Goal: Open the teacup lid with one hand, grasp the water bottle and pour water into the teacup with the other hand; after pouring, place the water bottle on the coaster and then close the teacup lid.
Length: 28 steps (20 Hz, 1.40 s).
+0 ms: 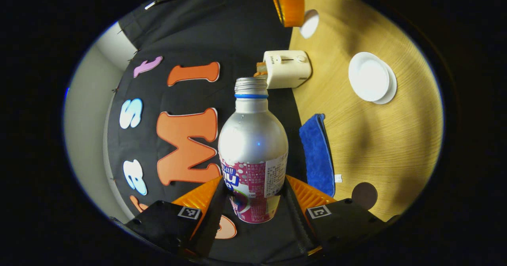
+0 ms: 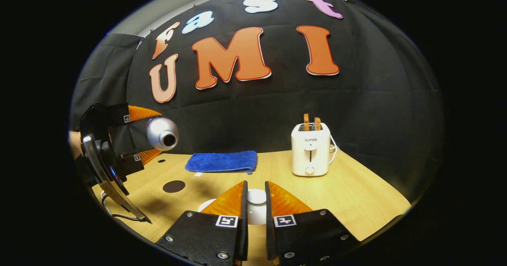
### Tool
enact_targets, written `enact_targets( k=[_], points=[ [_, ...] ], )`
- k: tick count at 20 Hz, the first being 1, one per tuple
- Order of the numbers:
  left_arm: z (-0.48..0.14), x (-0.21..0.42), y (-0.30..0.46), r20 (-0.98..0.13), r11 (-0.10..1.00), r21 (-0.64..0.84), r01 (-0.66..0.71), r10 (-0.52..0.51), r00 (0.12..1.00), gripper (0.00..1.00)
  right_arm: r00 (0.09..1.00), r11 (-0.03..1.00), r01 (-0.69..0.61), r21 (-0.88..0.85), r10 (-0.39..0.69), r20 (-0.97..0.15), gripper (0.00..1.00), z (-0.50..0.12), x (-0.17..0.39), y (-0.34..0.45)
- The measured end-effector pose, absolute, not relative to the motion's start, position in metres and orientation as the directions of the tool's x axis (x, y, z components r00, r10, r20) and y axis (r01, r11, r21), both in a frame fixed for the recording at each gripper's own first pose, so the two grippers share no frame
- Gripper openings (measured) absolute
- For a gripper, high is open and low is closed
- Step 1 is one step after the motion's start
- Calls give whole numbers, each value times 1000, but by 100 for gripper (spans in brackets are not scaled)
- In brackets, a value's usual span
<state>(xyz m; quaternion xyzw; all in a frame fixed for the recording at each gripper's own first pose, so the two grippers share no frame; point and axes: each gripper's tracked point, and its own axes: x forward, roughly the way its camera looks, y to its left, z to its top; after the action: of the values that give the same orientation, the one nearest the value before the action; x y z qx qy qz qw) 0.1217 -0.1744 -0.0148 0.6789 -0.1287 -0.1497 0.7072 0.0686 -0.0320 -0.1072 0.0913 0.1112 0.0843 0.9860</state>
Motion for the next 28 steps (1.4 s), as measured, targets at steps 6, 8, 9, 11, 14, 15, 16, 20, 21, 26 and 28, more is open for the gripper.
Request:
enact_targets(
  k=[6,8,9,11,14,15,16,20,21,26,28],
  points=[
    [-1,124,-132,73,369,928,50,-313,947,82,940,957,-234,172,267,-211,19,-112,83,21],
    [4,125,-116,94,475,878,54,-282,955,82,933,957,-253,145,281,-224,19,-117,85,33],
    [4,125,-106,96,517,854,57,-264,960,80,931,957,-260,127,283,-230,18,-120,86,39],
    [3,134,-85,111,580,813,46,-231,967,80,926,958,-272,93,287,-245,19,-127,88,48],
    [-15,140,-65,91,671,739,56,-181,979,82,920,958,-282,40,282,-273,19,-141,91,58],
    [-18,143,-61,86,691,721,54,-166,982,80,919,959,-282,22,277,-281,19,-144,92,59],
    [-21,146,-58,82,710,702,51,-152,985,81,918,959,-283,8,273,-287,19,-149,93,61],
    [-38,145,-37,51,790,611,52,-104,993,81,914,957,-287,-31,264,-309,19,-165,93,65],
    [-43,146,-33,44,804,593,50,-94,995,81,912,958,-286,-32,262,-316,19,-169,93,66],
    [-55,149,-26,18,839,543,45,-65,998,81,917,962,-271,-26,250,-310,19,-173,94,62],
    [-59,150,-27,12,848,528,43,-58,998,80,914,963,-268,-30,245,-323,19,-179,94,59]
  ],
)
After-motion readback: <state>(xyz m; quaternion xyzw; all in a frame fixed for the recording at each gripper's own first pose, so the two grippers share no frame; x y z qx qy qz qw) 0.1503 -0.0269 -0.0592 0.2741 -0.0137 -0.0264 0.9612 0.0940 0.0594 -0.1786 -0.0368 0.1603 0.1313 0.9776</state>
